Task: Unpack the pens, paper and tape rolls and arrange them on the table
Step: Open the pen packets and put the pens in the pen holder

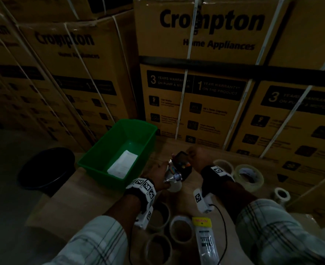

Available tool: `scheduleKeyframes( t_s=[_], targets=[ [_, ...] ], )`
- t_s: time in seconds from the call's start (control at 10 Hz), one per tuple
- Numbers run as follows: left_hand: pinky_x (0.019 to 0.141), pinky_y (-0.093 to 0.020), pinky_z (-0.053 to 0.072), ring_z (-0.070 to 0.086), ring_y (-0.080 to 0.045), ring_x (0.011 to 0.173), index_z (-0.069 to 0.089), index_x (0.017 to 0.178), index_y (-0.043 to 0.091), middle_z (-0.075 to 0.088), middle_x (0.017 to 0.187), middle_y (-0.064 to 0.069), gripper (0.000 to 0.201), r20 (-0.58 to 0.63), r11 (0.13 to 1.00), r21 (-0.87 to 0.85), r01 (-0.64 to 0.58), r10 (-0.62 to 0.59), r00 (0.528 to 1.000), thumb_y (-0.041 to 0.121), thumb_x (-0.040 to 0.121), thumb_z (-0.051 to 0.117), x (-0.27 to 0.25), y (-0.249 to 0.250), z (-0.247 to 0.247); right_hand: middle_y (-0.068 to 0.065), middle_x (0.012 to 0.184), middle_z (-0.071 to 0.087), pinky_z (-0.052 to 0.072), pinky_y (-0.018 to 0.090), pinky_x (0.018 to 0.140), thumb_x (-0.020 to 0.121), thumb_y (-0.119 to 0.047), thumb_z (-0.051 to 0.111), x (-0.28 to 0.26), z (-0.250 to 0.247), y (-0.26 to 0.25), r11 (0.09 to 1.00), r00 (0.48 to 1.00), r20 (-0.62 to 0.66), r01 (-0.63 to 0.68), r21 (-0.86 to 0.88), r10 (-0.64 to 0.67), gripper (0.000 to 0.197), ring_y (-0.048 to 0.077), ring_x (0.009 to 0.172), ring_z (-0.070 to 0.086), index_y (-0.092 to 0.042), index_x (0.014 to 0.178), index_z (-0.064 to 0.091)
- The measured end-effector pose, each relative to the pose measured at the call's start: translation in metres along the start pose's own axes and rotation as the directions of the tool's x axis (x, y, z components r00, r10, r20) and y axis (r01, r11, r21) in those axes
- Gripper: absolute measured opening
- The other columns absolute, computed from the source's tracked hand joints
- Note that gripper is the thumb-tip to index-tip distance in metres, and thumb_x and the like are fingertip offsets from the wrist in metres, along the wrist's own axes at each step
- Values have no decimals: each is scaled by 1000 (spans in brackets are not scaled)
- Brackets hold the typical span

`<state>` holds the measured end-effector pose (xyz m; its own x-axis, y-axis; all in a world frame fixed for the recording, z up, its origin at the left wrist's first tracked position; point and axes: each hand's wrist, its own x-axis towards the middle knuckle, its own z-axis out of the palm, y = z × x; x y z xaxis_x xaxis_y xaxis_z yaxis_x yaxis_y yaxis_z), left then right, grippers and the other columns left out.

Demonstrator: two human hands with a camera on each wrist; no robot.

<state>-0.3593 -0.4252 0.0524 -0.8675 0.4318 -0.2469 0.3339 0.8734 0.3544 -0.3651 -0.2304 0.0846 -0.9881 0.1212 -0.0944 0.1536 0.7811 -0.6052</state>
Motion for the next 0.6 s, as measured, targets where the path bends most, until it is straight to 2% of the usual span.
scheduleKeyframes(
  t_s=[0.1, 0.2, 0.3, 0.4, 0.5, 0.6],
  targets=[
    [106, -44, 40, 38, -34, 134, 21, 148, 22, 35, 146, -17, 96, -2, 1000, -1, -4, 4, 1000, 30, 70, 77, 1, 0, 0, 12, 91, 66, 50, 34, 71, 83, -12, 57, -1, 7, 8, 1000, 1000, -19, 11, -2, -11, 10, 29, 87, 63, -9, 88, 65],
    [109, -42, 37, 35, -34, 136, 20, 149, 20, 32, 149, -16, 96, 19, 1000, 13, -18, 18, 1000, 27, 72, 77, -4, 5, -4, 11, 85, 64, 49, 33, 68, 84, -11, 57, -8, 10, 8, 997, 1000, -3, 26, 71, -26, 7, 26, 79, 61, -11, 83, 63],
    [108, -39, 37, 37, -35, 133, 26, 147, 21, 34, 146, -16, 91, -24, 997, 53, -49, 50, 998, 26, 71, 76, -5, 12, -11, 11, 77, 62, 44, 26, 64, 82, 6, 56, -17, 17, 5, 969, 987, 126, 63, 237, -96, 20, 18, 63, 56, -9, 76, 67],
    [111, -42, 35, 37, -36, 134, 23, 149, 22, 33, 147, -15, 91, -26, 989, 140, -46, 51, 998, 29, 73, 75, -7, 24, -21, 18, 93, 68, 49, 31, 76, 85, 2, 57, -20, 28, 8, 958, 973, 209, 36, 285, -99, 17, 25, 80, 61, -3, 93, 71],
    [112, -49, 30, 34, -35, 136, 29, 146, 22, 34, 148, -13, 80, 14, 921, 382, -78, 79, 997, 28, 79, 71, -8, 40, -33, 5, 87, 66, 47, 29, 81, 92, -11, 54, -24, 34, 9, 887, 960, 276, -162, 432, 41, 14, 19, 82, 62, -14, 104, 61],
    [110, -54, 30, 37, -37, 132, 37, 140, 20, 39, 143, -15, 74, 83, 836, 538, -107, 74, 994, 25, 76, 73, -8, 55, -39, -14, 54, 67, 53, 19, 59, 96, -1, 45, -34, 39, 13, 730, 915, 396, -321, 604, 75, 18, -3, 52, 63, -16, 105, 49]
  ],
)
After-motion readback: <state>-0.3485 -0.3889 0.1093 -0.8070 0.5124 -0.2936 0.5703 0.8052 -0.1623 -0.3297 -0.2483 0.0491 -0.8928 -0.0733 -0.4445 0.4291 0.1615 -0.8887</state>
